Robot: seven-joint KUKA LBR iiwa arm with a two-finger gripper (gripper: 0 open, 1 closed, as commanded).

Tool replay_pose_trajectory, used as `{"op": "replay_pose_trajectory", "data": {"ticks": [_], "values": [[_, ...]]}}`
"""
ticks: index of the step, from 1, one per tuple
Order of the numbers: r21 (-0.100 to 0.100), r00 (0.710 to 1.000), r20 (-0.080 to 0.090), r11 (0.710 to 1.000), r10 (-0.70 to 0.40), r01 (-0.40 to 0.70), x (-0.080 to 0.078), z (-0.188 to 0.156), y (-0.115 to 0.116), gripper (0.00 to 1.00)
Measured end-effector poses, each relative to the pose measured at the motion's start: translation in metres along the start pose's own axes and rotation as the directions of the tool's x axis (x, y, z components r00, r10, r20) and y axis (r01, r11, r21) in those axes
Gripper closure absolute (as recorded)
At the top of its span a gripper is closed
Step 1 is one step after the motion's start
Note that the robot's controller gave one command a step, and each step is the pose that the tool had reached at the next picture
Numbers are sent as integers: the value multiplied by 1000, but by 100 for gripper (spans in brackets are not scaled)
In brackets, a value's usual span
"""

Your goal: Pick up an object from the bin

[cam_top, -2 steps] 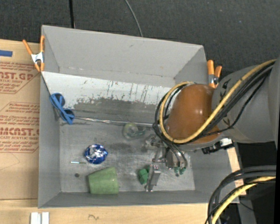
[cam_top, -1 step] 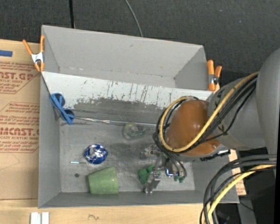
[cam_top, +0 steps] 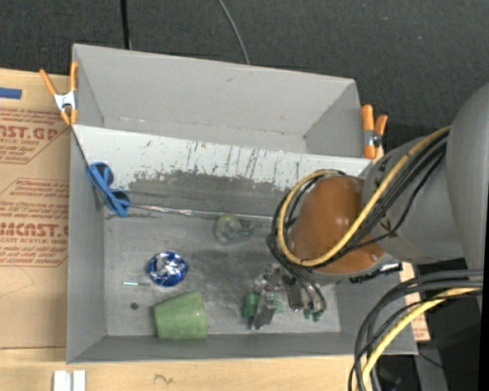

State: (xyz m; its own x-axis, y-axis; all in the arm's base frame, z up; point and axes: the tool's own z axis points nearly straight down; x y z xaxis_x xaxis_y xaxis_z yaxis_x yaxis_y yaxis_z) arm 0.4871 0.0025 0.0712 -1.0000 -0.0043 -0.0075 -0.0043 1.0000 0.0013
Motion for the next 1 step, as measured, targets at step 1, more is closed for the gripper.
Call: {"op": "replay_pose_trajectory", "data": {"ticks": [1], "values": [[1,971,2,971,-238,238,-1,-167,12,100]]}}
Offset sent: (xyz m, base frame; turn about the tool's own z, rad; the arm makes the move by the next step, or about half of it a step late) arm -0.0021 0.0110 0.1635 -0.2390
